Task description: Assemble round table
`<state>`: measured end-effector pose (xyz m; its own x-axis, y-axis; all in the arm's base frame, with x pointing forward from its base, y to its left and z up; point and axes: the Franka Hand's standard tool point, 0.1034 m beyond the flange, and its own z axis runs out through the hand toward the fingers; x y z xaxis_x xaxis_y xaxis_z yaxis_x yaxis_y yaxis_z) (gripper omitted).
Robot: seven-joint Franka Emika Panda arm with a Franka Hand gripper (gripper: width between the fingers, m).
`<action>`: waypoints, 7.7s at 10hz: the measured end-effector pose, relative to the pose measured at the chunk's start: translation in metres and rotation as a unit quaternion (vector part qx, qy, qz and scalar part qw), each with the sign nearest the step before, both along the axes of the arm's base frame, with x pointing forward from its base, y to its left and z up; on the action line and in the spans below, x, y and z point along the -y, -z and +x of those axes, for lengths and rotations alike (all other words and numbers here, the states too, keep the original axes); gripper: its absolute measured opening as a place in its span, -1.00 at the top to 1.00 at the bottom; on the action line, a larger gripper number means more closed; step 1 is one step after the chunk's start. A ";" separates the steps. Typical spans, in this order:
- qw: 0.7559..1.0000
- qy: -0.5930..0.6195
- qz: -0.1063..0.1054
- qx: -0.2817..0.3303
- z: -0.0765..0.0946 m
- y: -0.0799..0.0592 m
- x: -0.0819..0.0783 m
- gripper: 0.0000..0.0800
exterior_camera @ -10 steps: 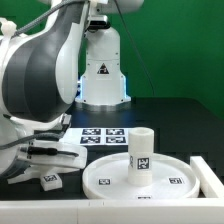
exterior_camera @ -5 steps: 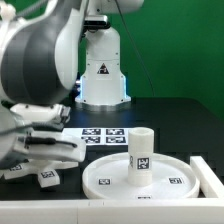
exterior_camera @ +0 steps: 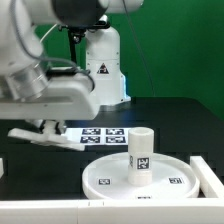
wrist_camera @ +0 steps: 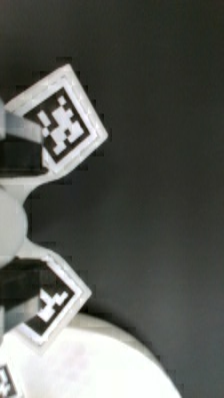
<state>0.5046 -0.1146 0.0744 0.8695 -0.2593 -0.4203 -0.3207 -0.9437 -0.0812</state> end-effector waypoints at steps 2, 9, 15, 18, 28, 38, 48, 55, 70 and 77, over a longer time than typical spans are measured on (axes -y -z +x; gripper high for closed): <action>0.997 0.002 -0.034 0.073 0.009 0.002 0.004 0.47; 0.929 -0.004 -0.163 0.333 0.000 -0.013 0.007 0.47; 0.906 -0.034 -0.204 0.370 -0.018 0.032 0.004 0.47; 0.908 -0.042 -0.203 0.363 -0.024 0.048 -0.002 0.47; 0.918 -0.037 -0.192 0.345 -0.033 0.042 -0.003 -0.61; 0.973 -0.110 -0.057 0.195 0.056 -0.026 0.019 -0.62; 0.983 -0.093 -0.060 0.144 0.081 -0.005 0.016 -0.62; 0.971 -0.184 -0.038 0.145 0.088 0.009 0.026 -0.62; 0.987 -0.151 -0.041 0.040 0.072 0.034 0.025 -0.62; 0.987 -0.155 -0.040 0.033 0.051 0.055 0.016 -0.62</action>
Offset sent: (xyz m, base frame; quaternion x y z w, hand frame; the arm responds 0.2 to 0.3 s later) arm -0.0198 0.0056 0.0195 -0.0421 0.2646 -0.0298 0.9630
